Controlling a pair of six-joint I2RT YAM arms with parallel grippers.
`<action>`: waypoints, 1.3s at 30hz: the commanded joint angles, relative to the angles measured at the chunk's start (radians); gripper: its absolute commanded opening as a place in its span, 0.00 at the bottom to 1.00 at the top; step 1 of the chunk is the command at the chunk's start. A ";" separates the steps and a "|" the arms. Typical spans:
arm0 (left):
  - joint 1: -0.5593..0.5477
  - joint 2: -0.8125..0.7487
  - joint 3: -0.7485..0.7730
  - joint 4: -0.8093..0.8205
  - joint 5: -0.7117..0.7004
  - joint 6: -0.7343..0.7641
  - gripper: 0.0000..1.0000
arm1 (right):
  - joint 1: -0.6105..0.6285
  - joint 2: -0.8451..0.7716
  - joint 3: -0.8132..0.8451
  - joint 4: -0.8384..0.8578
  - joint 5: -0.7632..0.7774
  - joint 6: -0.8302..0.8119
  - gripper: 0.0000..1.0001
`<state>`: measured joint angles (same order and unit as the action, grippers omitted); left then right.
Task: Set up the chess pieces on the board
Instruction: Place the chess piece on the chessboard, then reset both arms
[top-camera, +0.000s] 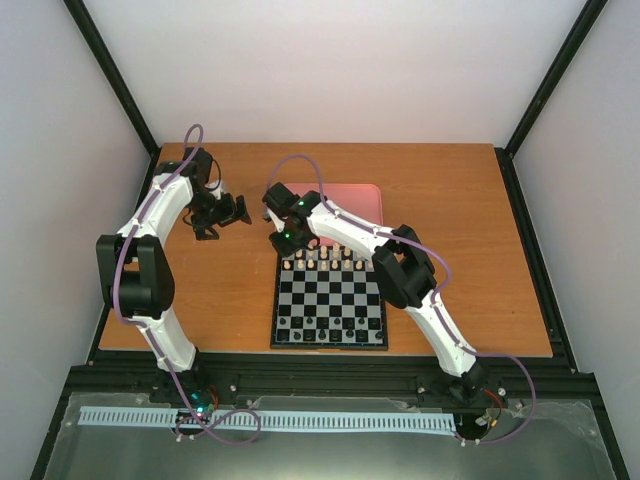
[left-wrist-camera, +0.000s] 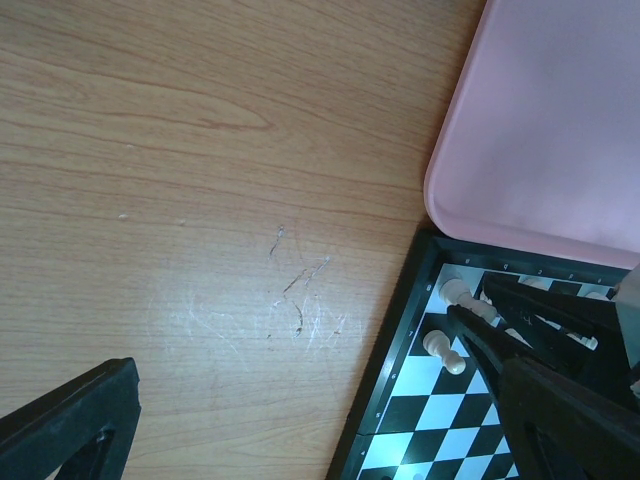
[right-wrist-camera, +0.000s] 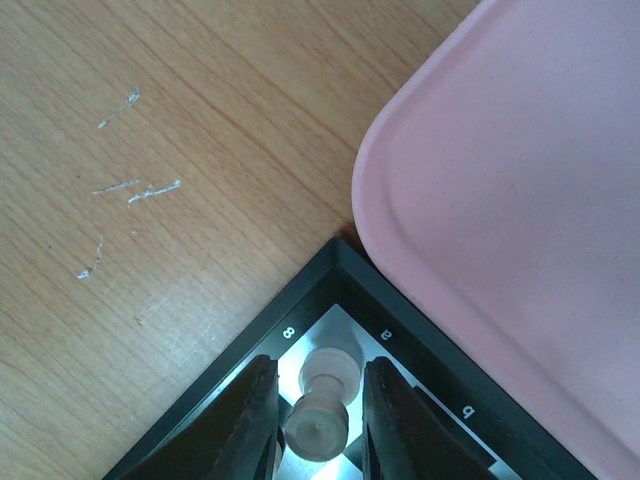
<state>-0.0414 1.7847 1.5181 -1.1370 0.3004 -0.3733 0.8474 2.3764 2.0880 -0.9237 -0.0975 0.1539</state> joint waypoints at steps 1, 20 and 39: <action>0.000 -0.031 0.008 0.013 0.010 -0.007 1.00 | 0.000 -0.028 0.032 -0.011 0.015 -0.005 0.27; 0.001 -0.040 0.026 0.002 0.022 0.004 1.00 | -0.039 -0.185 0.060 -0.066 0.091 0.017 0.86; -0.002 -0.030 0.149 -0.060 -0.058 0.027 1.00 | -0.528 -0.548 -0.336 -0.018 0.076 0.100 1.00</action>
<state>-0.0414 1.7603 1.6032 -1.1687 0.2687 -0.3622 0.3515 1.9049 1.7931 -0.9688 -0.0376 0.2455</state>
